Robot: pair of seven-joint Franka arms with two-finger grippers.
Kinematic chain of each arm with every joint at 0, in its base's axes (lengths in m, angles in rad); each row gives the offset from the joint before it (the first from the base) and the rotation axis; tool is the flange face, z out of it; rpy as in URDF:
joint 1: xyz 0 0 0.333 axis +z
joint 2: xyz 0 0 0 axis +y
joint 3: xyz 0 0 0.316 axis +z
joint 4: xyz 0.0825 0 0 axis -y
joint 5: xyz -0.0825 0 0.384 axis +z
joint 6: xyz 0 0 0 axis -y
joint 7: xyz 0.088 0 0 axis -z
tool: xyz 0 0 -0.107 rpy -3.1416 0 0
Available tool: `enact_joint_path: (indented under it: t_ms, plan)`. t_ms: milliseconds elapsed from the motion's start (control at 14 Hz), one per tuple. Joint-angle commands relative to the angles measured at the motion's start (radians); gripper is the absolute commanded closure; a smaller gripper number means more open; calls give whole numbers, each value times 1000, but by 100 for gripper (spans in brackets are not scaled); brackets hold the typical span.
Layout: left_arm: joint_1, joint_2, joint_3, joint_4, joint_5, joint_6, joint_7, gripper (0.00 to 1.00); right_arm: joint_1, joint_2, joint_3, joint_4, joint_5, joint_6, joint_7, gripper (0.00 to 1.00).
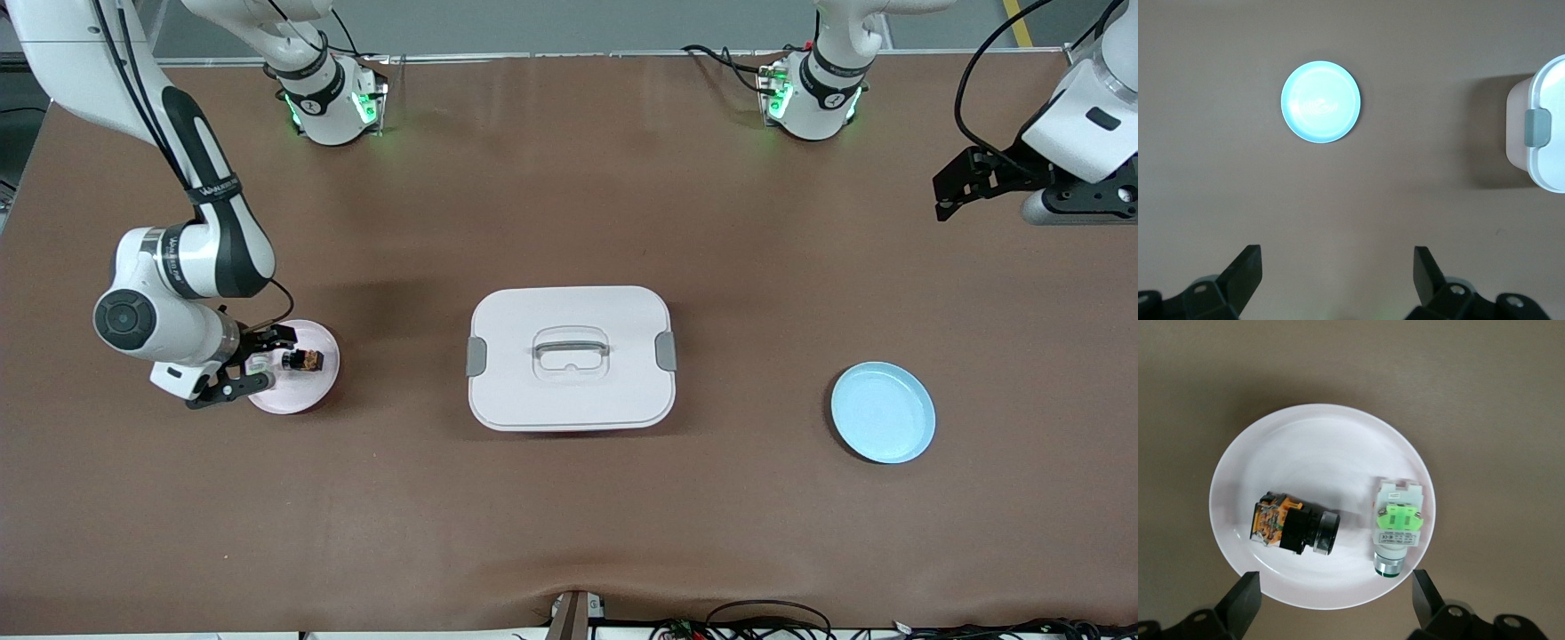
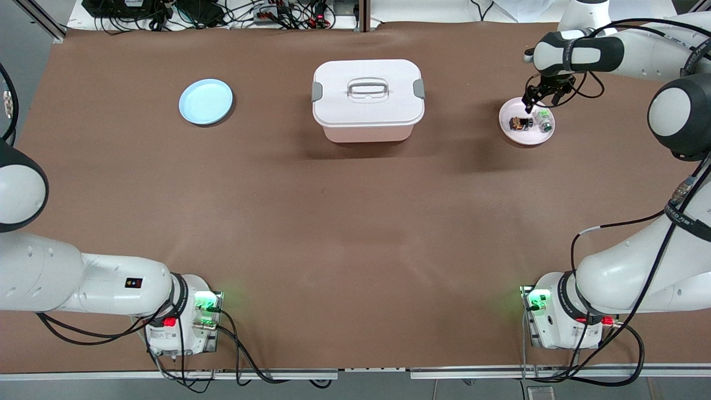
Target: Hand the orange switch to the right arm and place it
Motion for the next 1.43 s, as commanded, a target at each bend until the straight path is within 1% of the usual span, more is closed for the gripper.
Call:
enact_joint_path:
  t_ms: [0, 143, 357, 500, 857, 1000, 1143, 1357]
  plan:
    - [16, -3, 1, -4, -28, 10, 16, 0, -27, -20, 17, 11, -19, -4, 173, 0]
    - [21, 1, 1, -2, -38, 10, 16, 0, -29, -16, 17, 40, -19, -11, 261, 0]
    - [28, 1, 1, -2, -44, 10, 16, 0, -32, -19, 17, 65, -18, -21, 250, 0]
    - [27, 1, 1, -2, -44, 10, 16, 0, -36, -42, 17, 87, -19, -57, 249, 0]
    - [27, -10, 1, -4, -44, 5, 16, 0, -35, -182, 23, 85, -10, -166, 246, 0]
    - [27, -13, 1, -7, -44, 4, 16, 0, -35, -265, 25, 84, -7, -253, 234, 0]
    - [28, -15, 1, -7, -44, 4, 16, 0, -38, -358, 23, 78, -4, -326, 166, 0]
    - [51, -16, 1, -7, -52, 2, 23, 0, -45, -478, 17, 76, 50, -439, 125, 0]
